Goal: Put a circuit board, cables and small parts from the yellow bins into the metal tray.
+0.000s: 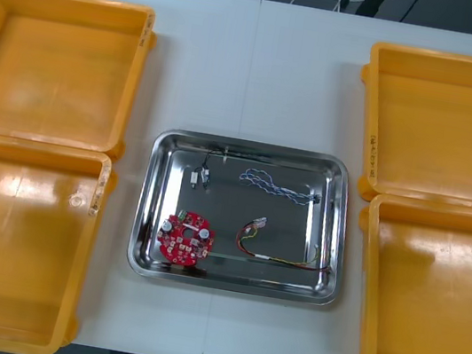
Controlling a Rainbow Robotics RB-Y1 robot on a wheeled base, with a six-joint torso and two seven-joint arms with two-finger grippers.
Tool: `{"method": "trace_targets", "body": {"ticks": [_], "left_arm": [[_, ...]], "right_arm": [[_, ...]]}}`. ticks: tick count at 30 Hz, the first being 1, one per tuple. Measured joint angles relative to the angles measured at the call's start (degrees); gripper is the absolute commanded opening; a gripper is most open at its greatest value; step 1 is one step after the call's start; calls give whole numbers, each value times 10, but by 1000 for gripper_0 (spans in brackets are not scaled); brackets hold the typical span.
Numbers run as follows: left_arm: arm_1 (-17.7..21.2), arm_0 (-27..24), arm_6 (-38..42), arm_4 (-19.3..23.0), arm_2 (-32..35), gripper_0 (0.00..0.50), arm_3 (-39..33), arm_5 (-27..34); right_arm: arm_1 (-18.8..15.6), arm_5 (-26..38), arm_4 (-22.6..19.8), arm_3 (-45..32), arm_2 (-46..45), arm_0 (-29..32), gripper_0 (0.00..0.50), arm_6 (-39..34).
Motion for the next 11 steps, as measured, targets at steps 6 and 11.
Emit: {"method": "trace_targets", "body": {"ticks": [6, 11], "left_arm": [[0, 0, 0, 0, 0, 500, 0, 0], [0, 0, 0, 0, 0, 500, 0, 0]], "right_arm": [[0, 0, 0, 0, 0, 0, 500, 0], [0, 0, 0, 0, 0, 0, 500, 0]]}}
